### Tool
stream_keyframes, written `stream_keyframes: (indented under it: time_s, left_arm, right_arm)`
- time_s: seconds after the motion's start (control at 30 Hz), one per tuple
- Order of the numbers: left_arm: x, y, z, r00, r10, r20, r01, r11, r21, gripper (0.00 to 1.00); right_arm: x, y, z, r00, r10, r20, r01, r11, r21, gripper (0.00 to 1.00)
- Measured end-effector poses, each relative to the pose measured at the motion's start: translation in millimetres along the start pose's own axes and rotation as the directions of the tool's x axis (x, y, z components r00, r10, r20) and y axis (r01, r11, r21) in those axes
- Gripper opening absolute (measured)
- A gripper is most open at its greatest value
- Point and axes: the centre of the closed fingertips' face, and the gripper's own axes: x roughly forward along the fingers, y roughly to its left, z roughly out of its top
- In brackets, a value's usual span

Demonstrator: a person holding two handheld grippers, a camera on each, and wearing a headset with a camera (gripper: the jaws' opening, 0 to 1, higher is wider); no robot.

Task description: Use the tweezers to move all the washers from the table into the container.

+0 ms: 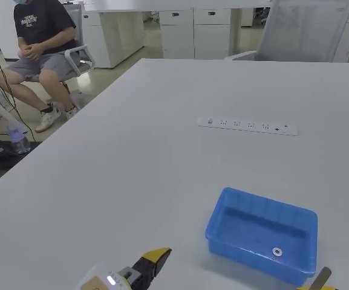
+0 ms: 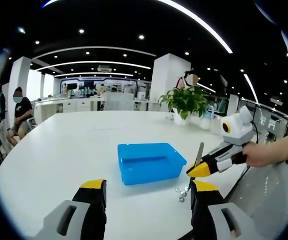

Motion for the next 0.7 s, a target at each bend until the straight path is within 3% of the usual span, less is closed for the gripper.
stream_keyframes:
  time_s: [0.7]
  left_arm:
    - [-0.3, -0.1, -1.3, 1.0000, -0.002, -0.004, 0.002, 1.000, 0.003, 0.68]
  right_arm:
    - [-0.3, -1.0, -2.6, 1.0000, 0.002, 0.008, -0.002, 1.000, 0.015, 0.04]
